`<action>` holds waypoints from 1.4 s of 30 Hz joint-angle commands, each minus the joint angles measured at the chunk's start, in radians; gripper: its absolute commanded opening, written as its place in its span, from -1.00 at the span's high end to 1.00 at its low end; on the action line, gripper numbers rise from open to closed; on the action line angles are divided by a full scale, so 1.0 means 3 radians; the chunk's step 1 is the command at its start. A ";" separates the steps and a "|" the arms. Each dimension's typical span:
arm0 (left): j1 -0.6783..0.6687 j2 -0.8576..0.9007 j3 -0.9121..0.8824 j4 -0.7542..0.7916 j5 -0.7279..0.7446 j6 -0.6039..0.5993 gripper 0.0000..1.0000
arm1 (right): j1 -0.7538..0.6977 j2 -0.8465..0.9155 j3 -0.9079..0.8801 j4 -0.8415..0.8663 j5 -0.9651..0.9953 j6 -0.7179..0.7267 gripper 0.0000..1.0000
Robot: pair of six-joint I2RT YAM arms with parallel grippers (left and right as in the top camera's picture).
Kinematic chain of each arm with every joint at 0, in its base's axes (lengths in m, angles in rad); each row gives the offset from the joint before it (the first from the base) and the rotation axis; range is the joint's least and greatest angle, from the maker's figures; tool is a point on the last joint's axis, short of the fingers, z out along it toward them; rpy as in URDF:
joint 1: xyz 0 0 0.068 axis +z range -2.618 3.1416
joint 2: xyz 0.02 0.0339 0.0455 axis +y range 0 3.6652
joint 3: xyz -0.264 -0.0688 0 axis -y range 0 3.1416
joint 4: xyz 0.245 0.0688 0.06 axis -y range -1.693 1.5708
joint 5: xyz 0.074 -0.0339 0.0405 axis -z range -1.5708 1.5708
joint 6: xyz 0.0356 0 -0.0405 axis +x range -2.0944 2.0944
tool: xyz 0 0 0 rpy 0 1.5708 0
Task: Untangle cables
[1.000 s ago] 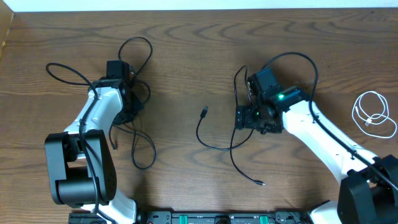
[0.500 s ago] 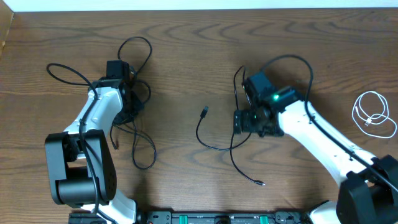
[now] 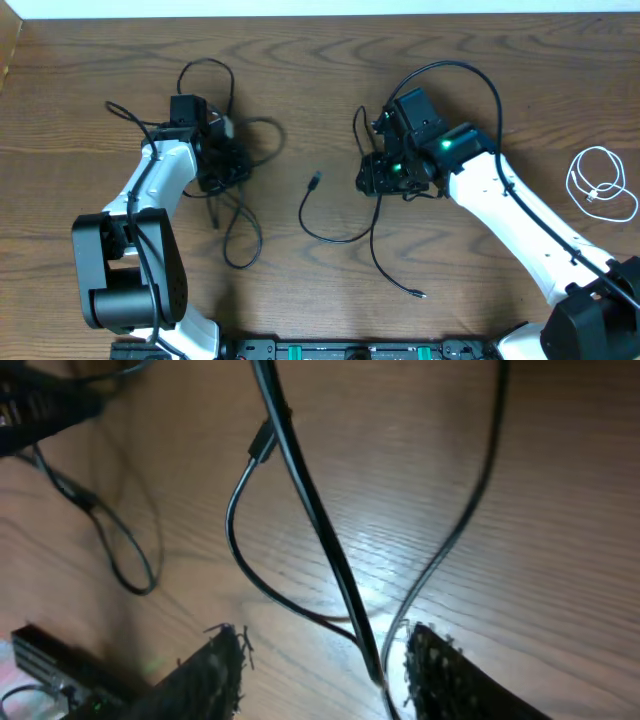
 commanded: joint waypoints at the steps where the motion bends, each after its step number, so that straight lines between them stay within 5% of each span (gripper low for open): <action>1: 0.0020 -0.0001 -0.0010 -0.0065 0.1155 0.0469 0.85 | 0.0058 -0.0001 -0.0031 0.0043 -0.0051 -0.0045 0.28; 4: 0.0080 -0.0106 0.0033 -0.0155 0.1605 0.0412 0.85 | 0.0061 -0.0001 -0.0045 0.0150 0.0017 -0.0004 0.91; 5: 0.0102 -0.0163 0.0045 -0.0154 0.1694 0.0333 0.85 | 0.0061 -0.0001 -0.0065 0.0215 0.0043 0.0052 0.98; 13: 0.0132 -0.0912 0.0081 -0.0116 0.1746 -0.0144 0.85 | 0.0064 0.0004 -0.0441 0.0902 -0.0023 0.0441 0.98; 19: -0.0014 -0.1265 0.0080 -0.0231 0.1745 -0.0362 0.85 | 0.0067 0.0004 -0.0802 0.1640 -0.0612 0.0182 0.98; 21: -0.0111 -0.1296 0.0080 -0.0341 0.1714 -0.0361 0.85 | 0.0067 0.0004 -0.0818 0.1686 -0.0674 0.0060 0.81; 23: -0.0237 -0.1289 0.0078 -0.0474 0.1597 -0.0360 0.85 | 0.0036 0.0003 -0.0816 0.1687 -0.0657 0.0051 0.07; 24: -0.0291 -0.1288 0.0075 -0.0529 0.1492 -0.0360 0.85 | 0.0009 0.0003 -0.0815 0.1691 -0.0661 0.0052 -0.45; 25: -0.0356 -0.1284 0.0071 -0.0587 0.1339 -0.0361 0.85 | -0.0028 0.0003 -0.0813 0.1691 -0.0664 0.0053 -0.75; 26: -0.0420 -0.1284 0.0070 -0.0638 0.1200 -0.0361 0.85 | -0.0072 0.0003 -0.0813 0.1686 -0.0668 0.0056 -0.83; 37: -0.1040 -0.1265 0.0055 -0.0797 0.0418 -0.0526 0.75 | -0.0376 0.0003 -0.0813 0.1390 -0.1265 0.0359 -0.86; 42: -0.1233 -0.1203 0.0055 -0.0774 0.0407 -0.0523 0.75 | -0.0340 0.0003 -0.0815 0.1377 -0.1261 0.0633 -0.68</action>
